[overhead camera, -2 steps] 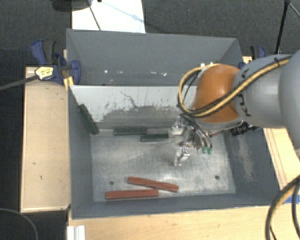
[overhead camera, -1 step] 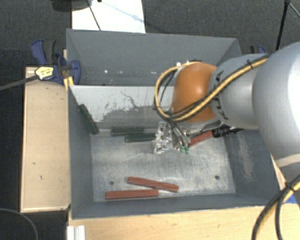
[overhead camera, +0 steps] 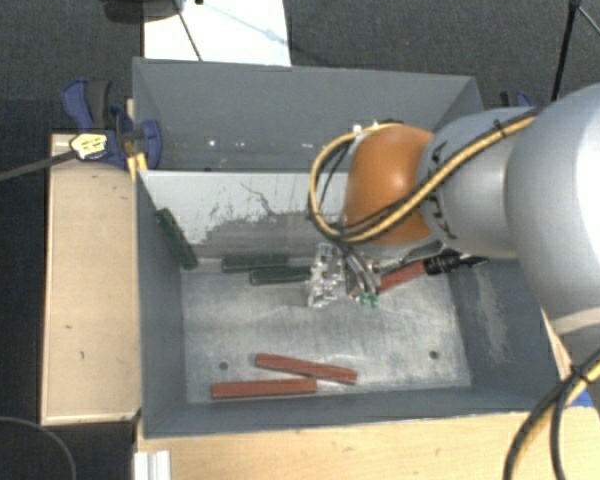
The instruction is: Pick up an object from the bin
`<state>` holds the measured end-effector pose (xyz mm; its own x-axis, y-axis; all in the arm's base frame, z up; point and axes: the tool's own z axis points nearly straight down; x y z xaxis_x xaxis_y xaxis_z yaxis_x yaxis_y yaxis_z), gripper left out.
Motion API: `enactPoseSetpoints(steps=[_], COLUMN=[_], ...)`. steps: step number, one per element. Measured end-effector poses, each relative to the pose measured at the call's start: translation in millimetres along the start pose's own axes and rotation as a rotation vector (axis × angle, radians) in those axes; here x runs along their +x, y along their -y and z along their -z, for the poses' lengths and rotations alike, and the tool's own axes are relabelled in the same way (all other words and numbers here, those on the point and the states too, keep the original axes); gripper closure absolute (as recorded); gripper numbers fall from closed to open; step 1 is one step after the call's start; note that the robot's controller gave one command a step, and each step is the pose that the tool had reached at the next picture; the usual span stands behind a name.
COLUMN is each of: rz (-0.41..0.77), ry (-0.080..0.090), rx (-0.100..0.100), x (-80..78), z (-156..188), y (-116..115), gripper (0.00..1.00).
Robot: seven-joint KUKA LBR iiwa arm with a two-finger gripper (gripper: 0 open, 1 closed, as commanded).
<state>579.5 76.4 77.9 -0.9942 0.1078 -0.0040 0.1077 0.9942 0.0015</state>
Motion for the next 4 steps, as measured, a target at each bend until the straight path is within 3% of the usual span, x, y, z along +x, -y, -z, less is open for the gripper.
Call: enactPoseSetpoints(steps=[1, 2, 3, 4], rz=[0.0, 0.19, 0.191, 0.191], ry=[0.0, 0.008, -0.011, -0.011], rx=[0.0, 0.003, 0.003, 0.003], x=[0.0, -5.4, -0.6, -0.7], z=[0, -2, -4, -4], y=[0, -13, -14, -14], gripper=[1.0, 1.0, 0.0, 0.0])
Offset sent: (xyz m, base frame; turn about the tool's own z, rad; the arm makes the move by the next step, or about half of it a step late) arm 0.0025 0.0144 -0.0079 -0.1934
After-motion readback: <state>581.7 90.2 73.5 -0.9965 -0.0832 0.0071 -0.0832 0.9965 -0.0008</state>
